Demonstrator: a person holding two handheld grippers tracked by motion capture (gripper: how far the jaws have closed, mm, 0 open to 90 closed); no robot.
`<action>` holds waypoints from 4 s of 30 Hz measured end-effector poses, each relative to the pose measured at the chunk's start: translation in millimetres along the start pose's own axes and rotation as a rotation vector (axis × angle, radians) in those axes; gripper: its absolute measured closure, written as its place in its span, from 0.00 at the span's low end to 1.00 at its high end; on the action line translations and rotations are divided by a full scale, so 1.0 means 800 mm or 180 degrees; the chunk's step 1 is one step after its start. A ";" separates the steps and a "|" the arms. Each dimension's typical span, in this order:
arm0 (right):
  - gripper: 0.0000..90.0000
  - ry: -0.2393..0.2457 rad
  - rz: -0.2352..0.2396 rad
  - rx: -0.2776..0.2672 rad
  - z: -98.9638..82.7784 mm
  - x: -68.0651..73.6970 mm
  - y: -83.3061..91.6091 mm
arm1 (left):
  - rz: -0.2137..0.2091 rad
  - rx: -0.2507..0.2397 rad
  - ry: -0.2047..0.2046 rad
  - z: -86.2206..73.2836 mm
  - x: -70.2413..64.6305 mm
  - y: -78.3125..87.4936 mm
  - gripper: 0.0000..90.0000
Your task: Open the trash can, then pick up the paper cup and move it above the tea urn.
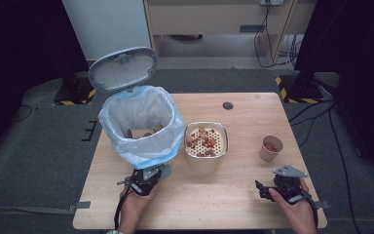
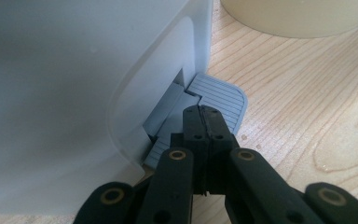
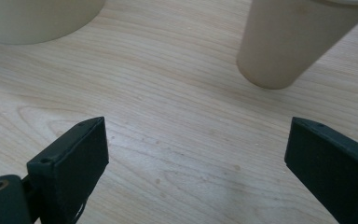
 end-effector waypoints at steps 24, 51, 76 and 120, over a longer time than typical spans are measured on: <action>0.06 -0.0231 -0.0273 -0.0128 0.002 -0.029 -0.002 | -0.0016 -0.0003 0.0030 0.000 0.001 0.000 0.99; 0.06 -0.0300 -0.0206 -0.0218 0.008 -0.042 -0.023 | -0.0024 -0.0012 0.0048 0.000 0.002 0.000 0.99; 0.05 -0.0364 -0.0229 -0.0433 0.034 -0.070 -0.066 | -0.0032 -0.0012 0.0048 -0.001 0.002 0.000 0.99; 0.34 -0.0267 0.0015 -0.0510 0.051 -0.067 -0.101 | -0.0053 -0.0022 0.0072 -0.001 0.003 0.000 0.99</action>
Point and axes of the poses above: each handheld gripper's, and its own axes: y roughly backward along the jaws, z roughly out of its top, x roughly to its left, the point moved 4 cm from there along -y, roughly forward along the jaws, and after that the axes turned 9 degrees about -x, right-handed, at the moved point
